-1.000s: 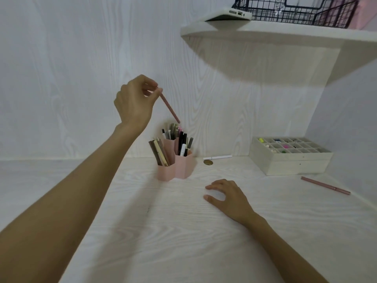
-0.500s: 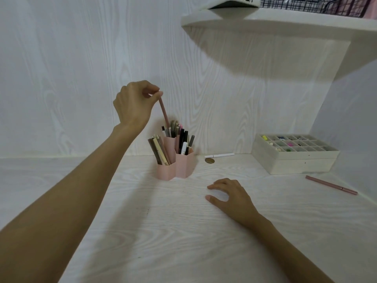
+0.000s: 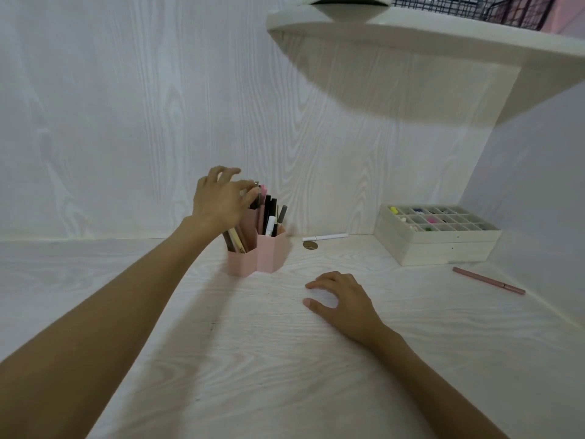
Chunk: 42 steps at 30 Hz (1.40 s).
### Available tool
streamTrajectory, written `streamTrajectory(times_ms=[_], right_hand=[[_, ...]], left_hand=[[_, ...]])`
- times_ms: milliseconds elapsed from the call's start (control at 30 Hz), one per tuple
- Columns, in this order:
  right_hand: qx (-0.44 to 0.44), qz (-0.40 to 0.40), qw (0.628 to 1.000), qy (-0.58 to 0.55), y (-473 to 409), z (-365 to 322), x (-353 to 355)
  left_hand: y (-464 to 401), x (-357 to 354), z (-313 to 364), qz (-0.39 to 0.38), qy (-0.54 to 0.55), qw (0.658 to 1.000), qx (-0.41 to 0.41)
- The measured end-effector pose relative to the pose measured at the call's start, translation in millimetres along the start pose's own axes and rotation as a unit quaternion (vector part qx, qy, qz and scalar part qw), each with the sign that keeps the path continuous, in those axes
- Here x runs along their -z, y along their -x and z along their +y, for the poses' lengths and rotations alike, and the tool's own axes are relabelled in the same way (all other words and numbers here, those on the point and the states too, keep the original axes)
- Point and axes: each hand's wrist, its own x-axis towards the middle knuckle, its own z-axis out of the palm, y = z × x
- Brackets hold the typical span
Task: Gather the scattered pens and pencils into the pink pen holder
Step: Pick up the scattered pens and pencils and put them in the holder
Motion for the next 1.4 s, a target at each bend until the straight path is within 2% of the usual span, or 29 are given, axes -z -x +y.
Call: streamTrajectory(times_ms=[67, 167, 267, 333, 400, 500, 567, 667, 767, 933, 1100, 1267, 1400], right_hand=[[0.001, -0.007, 1.000, 0.005, 1, -1, 1], [-0.003, -0.053, 0.999, -0.006, 0, -1, 7], [-0.023, -0.139, 0.988, -0.066, -2, 5, 31], [-0.045, -0.108, 0.992, -0.054, 1, 20, 57], [-0.096, -0.018, 0.995, 0.028, 10, 46, 86], [-0.249, 0.092, 0.947, 0.182, 30, 90, 127], [-0.346, 0.066, 0.909, 0.224, 39, 117, 145], [-0.403, 0.025, 0.889, 0.217, 43, 140, 151], [-0.395, 0.024, 0.891, 0.222, 37, 156, 146], [-0.400, 0.045, 0.890, 0.216, 19, 170, 132], [-0.378, 0.093, 0.888, 0.245, 18, 173, 125], [-0.323, 0.177, 0.897, 0.244, 18, 169, 121], [-0.325, 0.139, 0.889, 0.292, 18, 156, 122]], left_hand=[[5, 3, 10, 0.024, -0.001, 1.000, -0.003], [24, 5, 41, 0.135, 0.070, 0.988, -0.041], [39, 1, 75, 0.145, 0.108, 0.979, -0.099], [44, -7, 93, 0.115, 0.110, 0.978, -0.134], [45, -20, 106, 0.068, 0.110, 0.979, -0.157], [39, -46, 116, -0.043, 0.121, 0.982, -0.137], [31, -66, 122, -0.119, 0.147, 0.978, -0.087], [24, -92, 122, -0.195, 0.197, 0.961, -0.002], [16, -114, 121, -0.230, 0.180, 0.956, 0.014], [-1, -138, 128, -0.244, 0.098, 0.964, -0.030], [-15, -158, 141, -0.259, 0.059, 0.964, -0.006], [7, -165, 160, -0.172, 0.042, 0.983, -0.044], [32, -155, 155, -0.115, -0.001, 0.989, -0.092]])
